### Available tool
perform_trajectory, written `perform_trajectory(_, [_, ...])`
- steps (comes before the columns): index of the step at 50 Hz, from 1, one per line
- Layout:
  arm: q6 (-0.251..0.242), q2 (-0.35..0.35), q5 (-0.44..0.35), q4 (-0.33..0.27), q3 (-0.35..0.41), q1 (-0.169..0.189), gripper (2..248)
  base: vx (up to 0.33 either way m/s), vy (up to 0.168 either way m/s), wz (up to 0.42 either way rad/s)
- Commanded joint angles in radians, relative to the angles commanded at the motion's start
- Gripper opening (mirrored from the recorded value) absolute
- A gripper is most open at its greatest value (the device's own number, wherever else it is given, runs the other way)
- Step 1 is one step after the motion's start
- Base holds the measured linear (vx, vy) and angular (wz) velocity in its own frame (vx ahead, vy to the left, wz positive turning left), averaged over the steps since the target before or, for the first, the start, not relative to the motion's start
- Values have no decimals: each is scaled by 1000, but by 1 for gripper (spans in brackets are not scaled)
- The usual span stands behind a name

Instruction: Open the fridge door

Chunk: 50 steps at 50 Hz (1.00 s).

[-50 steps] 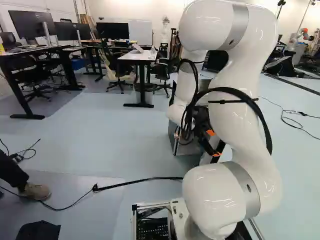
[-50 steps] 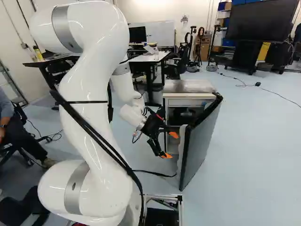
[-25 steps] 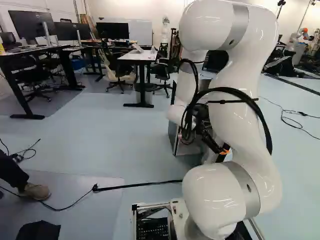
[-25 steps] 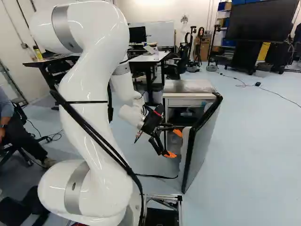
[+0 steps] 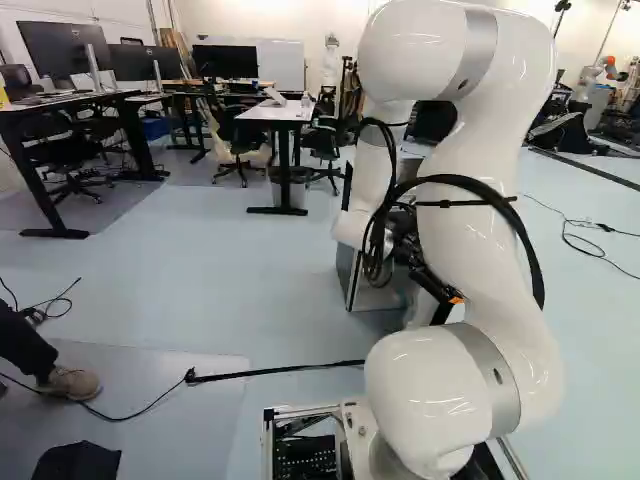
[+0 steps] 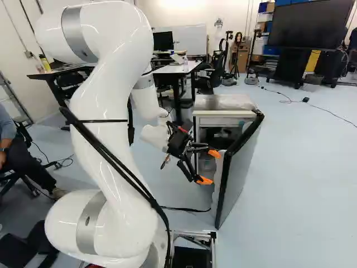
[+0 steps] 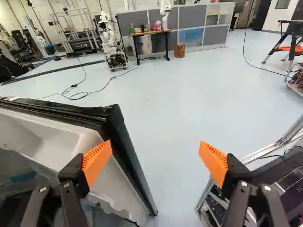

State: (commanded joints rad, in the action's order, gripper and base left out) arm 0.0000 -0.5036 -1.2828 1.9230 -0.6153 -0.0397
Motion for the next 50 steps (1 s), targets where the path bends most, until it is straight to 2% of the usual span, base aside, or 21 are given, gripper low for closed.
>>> perform_trajectory(11, [0, -5, -2, 0, -17, -22, 247, 0, 0, 0])
perform_trajectory(17, [0, -13, -2, 0, -41, -13, 247, 0, 0, 0])
perform_trajectory(50, [0, -74, -2, 0, -206, 176, 247, 0, 0, 0])
